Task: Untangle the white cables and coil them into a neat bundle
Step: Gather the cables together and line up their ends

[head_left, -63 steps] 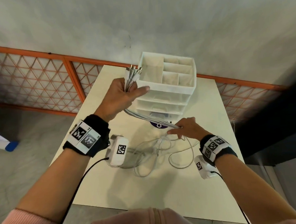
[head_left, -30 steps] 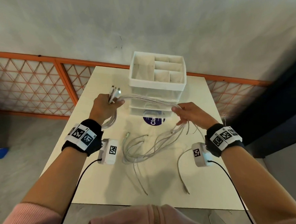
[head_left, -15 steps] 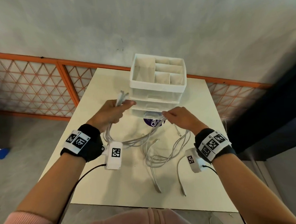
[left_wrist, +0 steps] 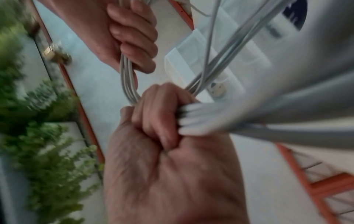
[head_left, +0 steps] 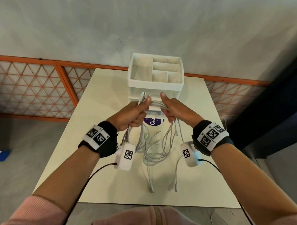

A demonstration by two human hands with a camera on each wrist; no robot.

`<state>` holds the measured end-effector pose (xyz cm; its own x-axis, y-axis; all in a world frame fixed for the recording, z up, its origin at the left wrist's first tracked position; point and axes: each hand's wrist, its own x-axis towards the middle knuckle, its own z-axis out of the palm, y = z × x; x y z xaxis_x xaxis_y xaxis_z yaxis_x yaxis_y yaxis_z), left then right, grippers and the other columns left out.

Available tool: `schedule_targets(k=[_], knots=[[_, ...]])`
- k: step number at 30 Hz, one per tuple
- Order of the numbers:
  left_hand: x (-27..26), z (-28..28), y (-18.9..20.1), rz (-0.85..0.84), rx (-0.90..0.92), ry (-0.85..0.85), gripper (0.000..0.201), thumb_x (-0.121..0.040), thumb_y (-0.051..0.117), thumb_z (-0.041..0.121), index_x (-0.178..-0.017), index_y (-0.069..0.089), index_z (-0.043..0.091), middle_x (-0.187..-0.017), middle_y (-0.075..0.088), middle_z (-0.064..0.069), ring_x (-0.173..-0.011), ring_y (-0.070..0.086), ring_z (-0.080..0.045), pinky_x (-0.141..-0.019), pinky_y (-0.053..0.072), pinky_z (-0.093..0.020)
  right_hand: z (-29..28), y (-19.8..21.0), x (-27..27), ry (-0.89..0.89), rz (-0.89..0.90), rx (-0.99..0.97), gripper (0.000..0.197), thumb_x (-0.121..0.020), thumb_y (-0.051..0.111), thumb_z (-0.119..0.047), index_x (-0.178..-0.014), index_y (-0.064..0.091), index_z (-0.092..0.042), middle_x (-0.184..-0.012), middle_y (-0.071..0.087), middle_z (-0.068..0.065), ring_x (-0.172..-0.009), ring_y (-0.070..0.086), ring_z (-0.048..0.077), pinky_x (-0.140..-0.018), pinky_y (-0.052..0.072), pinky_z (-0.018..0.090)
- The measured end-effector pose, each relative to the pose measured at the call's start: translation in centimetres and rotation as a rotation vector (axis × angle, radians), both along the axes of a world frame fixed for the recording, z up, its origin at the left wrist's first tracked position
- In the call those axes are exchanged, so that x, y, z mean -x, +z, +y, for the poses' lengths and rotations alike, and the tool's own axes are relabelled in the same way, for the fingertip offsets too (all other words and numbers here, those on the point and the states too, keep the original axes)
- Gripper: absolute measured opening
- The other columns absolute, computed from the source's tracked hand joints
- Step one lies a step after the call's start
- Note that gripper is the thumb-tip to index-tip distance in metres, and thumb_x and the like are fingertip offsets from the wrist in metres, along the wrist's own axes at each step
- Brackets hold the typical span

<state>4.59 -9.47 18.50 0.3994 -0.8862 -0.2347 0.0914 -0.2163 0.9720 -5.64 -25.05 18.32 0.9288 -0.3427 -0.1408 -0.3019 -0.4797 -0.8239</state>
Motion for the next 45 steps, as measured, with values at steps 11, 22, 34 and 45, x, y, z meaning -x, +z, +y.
schedule_targets(k=[11,22,34,45], knots=[[-1.4,0.4,1.9,-0.088,0.373,0.342,0.044,-0.096,0.051,0.033,-0.059,0.032,0.023,-0.04,0.021,0.011,-0.035,0.014,-0.008,-0.035,0.017,-0.018,-3.5,-4.1,1.9,0.064,0.18,-0.114,0.049,-0.075,0.076,-0.04,-0.047,0.041,-0.017,-0.041,0.041,0.001,-0.041,0.041,0.015,-0.07,0.041,0.032],[-3.0,1.5,-0.4,-0.244,0.127,0.726,0.047,-0.085,0.064,0.037,-0.052,0.033,0.025,-0.037,0.026,0.012,-0.038,0.022,-0.011,-0.045,0.02,-0.026,-6.3,-8.2,5.9,-0.429,0.129,0.405,0.042,-0.09,0.059,-0.037,-0.068,0.058,-0.001,-0.072,0.065,0.025,-0.074,0.062,0.038,-0.062,0.037,0.032],[-2.0,2.6,-2.3,-0.483,-0.316,0.278,0.033,-0.088,0.063,0.039,-0.083,0.048,0.011,-0.058,0.039,0.0,-0.046,0.033,-0.014,-0.043,0.025,-0.026,-7.0,-9.7,8.1,-0.082,0.839,0.456,0.074,-0.07,0.08,-0.035,-0.126,0.047,-0.001,-0.133,0.053,0.013,-0.121,0.051,0.031,-0.101,0.04,0.037],[1.8,-0.7,0.7,-0.157,0.145,0.261,0.039,-0.092,0.055,0.04,-0.069,0.032,0.02,-0.052,0.017,0.006,-0.04,0.014,-0.009,-0.039,0.017,-0.019,2.2,-1.9,1.1,0.389,0.386,0.209,0.085,-0.066,0.082,-0.04,-0.138,0.039,-0.038,-0.149,0.036,-0.014,-0.133,0.031,0.004,-0.106,0.022,0.021]])
